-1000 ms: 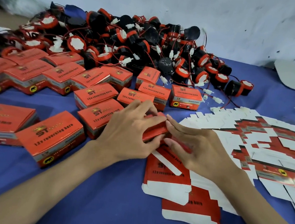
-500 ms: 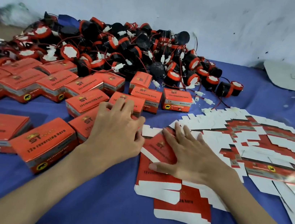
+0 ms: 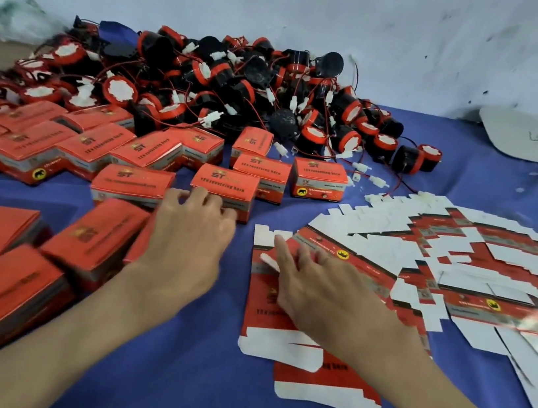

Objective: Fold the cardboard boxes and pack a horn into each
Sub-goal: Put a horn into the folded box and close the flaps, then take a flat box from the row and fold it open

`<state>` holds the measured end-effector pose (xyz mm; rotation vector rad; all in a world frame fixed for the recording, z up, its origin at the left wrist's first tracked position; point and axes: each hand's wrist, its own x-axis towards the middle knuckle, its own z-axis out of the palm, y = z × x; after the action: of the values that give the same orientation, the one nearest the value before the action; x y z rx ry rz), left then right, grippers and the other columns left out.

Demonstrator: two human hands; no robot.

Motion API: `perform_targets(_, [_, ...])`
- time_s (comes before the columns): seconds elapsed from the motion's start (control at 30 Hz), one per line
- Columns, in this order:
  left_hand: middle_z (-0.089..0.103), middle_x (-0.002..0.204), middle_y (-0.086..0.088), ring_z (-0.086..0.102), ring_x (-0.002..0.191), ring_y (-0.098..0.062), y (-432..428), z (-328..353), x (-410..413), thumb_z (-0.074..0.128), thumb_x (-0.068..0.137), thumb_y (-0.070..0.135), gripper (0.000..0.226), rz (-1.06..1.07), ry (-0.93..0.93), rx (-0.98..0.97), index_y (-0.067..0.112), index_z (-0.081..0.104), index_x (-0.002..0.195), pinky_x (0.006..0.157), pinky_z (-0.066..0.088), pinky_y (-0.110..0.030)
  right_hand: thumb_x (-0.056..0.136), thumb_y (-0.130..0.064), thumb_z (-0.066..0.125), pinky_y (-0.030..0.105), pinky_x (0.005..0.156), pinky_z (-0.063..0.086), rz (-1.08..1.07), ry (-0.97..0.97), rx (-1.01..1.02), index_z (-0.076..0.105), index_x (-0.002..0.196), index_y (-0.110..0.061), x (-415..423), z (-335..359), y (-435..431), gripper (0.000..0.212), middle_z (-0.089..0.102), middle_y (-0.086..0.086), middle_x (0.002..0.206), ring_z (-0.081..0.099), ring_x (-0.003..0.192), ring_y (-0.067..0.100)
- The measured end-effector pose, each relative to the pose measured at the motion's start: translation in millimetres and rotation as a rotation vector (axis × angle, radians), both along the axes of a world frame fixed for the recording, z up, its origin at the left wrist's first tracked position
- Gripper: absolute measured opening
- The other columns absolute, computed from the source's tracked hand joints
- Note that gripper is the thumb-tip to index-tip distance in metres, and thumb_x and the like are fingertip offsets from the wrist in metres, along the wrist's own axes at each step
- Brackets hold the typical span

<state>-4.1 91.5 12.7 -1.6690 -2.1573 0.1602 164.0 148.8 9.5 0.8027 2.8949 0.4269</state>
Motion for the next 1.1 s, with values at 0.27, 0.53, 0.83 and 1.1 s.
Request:
perform_targets(0.27, [0.064, 0.105, -0.011, 0.06, 0.097, -0.028, 7.5, -0.1, -13.3, 0.064, 0.083, 0.018, 0.02, -0.394, -0.328, 0.532, 0.006, 0.064, 0.099, 0.076, 0.052, -0.038, 0.088, 0.002, 0.05, 0.017, 0.05, 0.036, -0.042, 0.888, 0.151, 0.054, 0.122, -0.01, 11.3, 26.5, 18.3, 0.036, 0.069, 0.002, 0.079, 0.053, 0.047, 0.015])
perform_targets(0.53, [0.072, 0.108, 0.008, 0.068, 0.098, -0.006, 10.0, 6.2, 10.4, 0.056, 0.088, 0.037, 0.026, -0.405, -2.122, 0.439, 0.029, 0.066, 0.111, 0.072, 0.055, -0.018, 0.102, -0.015, 0.04, 0.05, 0.084, 0.055, -0.37, 1.808, -1.051, 0.052, 0.111, -0.016, 6.1, 14.8, 28.2, 0.015, 0.065, 0.015, 0.111, 0.065, 0.103, 0.03])
perform_targets(0.83, [0.073, 0.099, -0.008, 0.071, 0.089, -0.023, 9.7, -2.6, 2.7, 0.057, 0.077, 0.022, 0.035, -0.262, -2.655, 0.201, 0.013, 0.066, 0.11, 0.067, 0.059, -0.033, 0.1, -0.013, 0.044, 0.038, 0.061, 0.059, -0.422, 1.594, -1.51, 0.056, 0.117, -0.021, 10.8, 10.2, 40.0, 0.022, 0.071, 0.007, 0.107, 0.07, 0.093, 0.027])
perform_targets(1.1, [0.074, 0.095, 0.001, 0.071, 0.085, -0.016, 4.9, 3.4, 8.9, 0.057, 0.085, 0.025, 0.022, -0.362, -2.44, -0.01, 0.033, 0.076, 0.092, 0.062, 0.058, -0.032, 0.099, -0.011, 0.046, 0.036, 0.061, 0.059, -0.407, 1.568, -1.461, 0.054, 0.113, -0.033, 8.2, 7.2, 37.1, 0.027, 0.072, -0.005, 0.104, 0.07, 0.094, 0.022])
